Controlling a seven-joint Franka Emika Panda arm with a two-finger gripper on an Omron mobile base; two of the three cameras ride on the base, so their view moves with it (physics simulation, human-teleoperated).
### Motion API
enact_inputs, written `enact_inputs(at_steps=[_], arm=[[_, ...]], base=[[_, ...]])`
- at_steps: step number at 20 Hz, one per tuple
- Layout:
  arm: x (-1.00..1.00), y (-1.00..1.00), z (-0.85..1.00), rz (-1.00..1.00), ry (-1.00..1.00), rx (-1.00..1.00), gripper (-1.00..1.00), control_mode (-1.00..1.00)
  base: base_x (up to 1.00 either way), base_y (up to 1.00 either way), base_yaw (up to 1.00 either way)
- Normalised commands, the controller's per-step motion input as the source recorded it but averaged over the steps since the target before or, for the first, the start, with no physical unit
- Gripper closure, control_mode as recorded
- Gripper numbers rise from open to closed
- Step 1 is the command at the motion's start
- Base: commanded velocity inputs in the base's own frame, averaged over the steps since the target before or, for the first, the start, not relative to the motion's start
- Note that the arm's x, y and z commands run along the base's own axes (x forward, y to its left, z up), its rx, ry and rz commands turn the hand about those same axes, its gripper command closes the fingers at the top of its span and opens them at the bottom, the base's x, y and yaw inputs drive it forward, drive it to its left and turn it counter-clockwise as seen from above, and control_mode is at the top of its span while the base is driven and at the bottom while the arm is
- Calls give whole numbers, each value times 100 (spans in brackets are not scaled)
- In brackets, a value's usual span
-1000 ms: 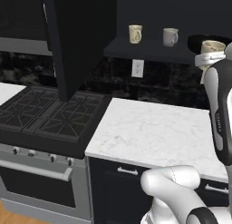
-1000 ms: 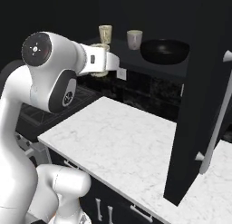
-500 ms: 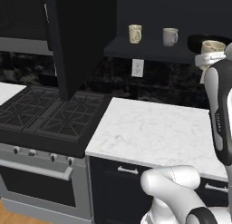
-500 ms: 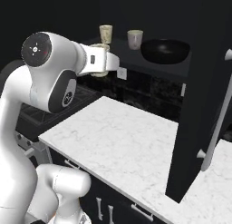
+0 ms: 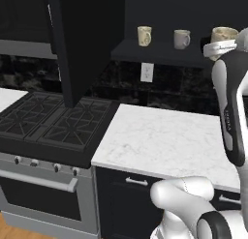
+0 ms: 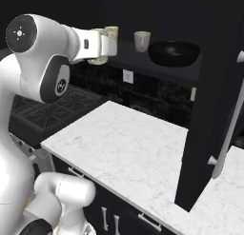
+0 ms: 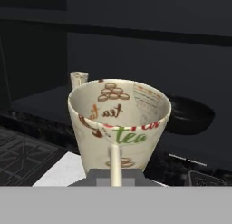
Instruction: Gather all objects into one cabinet and sort the glasses and bowls to opposite sides.
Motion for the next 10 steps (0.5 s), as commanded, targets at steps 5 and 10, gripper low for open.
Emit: enact_inputs(at_steps=[5,10], arm=[[37,60,52,1,9,0,100,-100],[15,15,-6,1,2,0,100,-100]], base=[[0,0,0],[0,0,0]])
